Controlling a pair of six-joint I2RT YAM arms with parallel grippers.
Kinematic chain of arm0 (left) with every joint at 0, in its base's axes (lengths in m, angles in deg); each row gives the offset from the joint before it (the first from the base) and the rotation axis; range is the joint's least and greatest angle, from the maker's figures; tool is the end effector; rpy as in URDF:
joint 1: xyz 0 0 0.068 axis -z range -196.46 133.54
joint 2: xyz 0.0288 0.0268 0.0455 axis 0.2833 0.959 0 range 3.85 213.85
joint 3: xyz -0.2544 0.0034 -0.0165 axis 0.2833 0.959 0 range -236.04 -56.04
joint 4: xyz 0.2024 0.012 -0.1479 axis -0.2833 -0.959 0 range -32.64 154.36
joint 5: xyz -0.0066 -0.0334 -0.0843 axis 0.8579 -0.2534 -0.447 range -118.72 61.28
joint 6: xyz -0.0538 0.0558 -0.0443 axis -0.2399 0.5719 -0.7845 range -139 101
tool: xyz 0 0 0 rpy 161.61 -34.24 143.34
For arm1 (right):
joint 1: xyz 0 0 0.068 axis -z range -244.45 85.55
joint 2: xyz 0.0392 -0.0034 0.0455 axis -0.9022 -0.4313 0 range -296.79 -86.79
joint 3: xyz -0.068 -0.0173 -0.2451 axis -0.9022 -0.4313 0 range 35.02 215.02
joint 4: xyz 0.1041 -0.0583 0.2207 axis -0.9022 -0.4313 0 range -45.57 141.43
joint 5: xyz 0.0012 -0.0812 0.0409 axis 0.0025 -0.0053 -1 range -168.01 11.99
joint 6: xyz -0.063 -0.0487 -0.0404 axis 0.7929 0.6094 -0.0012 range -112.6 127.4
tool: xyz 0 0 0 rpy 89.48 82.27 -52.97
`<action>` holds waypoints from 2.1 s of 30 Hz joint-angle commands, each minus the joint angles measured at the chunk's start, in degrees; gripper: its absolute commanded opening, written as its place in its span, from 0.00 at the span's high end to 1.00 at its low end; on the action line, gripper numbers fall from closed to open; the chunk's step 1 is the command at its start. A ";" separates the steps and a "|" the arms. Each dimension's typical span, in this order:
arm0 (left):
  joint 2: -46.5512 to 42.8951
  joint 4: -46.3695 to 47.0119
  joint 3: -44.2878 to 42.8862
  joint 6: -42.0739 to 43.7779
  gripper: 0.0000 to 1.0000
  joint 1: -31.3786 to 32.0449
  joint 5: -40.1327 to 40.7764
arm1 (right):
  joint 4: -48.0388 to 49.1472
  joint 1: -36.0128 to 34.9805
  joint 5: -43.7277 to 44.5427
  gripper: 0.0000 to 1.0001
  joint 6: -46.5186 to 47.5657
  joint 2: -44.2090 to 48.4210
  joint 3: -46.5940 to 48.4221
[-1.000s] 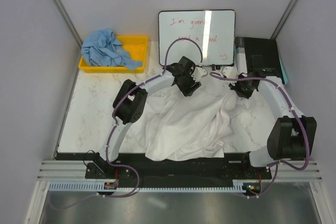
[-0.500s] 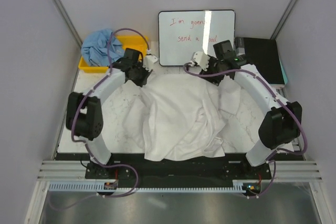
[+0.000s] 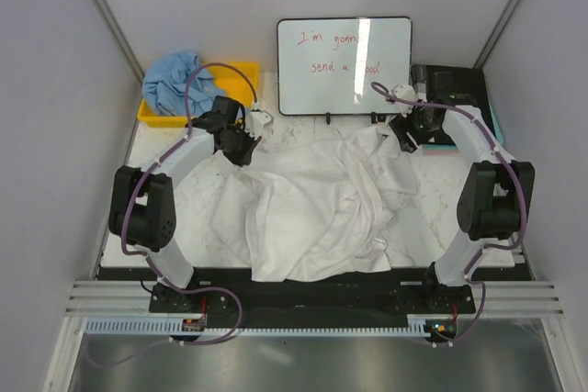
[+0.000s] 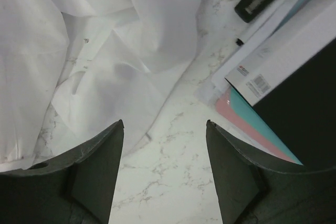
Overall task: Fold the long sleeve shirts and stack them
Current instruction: Flatten the shirt out
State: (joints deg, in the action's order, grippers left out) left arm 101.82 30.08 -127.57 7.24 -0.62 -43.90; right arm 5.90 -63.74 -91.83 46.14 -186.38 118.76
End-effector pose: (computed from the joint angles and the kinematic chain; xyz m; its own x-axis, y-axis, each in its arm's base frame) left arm 0.3443 -0.1193 0.1747 -0.5818 0.6086 -0.5396 0.7178 0.6961 0.0113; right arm 0.3747 0.0143 0.2166 -0.6206 -0.6000 -0.5048 -0.6292 0.7652 -0.1361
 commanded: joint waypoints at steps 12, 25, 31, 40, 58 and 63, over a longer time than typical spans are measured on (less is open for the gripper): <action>0.11 -0.43 -2.83 -0.49 0.98 -0.19 -1.70 | 11.26 -3.96 8.28 0.30 -6.93 -12.82 -5.87; -1.55 -1.31 -2.92 -2.24 0.98 -0.72 -3.44 | 3.53 -4.41 4.95 1.00 -8.51 -11.26 -6.84; -11.12 -0.18 -1.42 -3.83 0.98 -0.89 -7.06 | 12.19 -0.97 12.41 1.00 -5.10 6.68 0.51; -9.04 19.75 -6.33 -6.81 0.98 -1.95 5.39 | 28.82 -2.73 21.89 1.00 -2.18 -9.90 30.20; 11.02 13.11 -24.01 -11.30 0.09 -10.55 8.52 | 39.42 -3.11 35.56 0.02 7.42 -21.37 30.55; 1.80 3.99 -19.89 -5.69 0.01 -14.34 -4.21 | 12.05 1.49 19.04 0.02 0.82 -2.74 17.97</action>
State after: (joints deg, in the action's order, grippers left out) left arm 113.14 42.53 -149.01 -1.66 -12.03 -37.69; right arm 39.73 -66.36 -63.09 52.00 -205.31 142.74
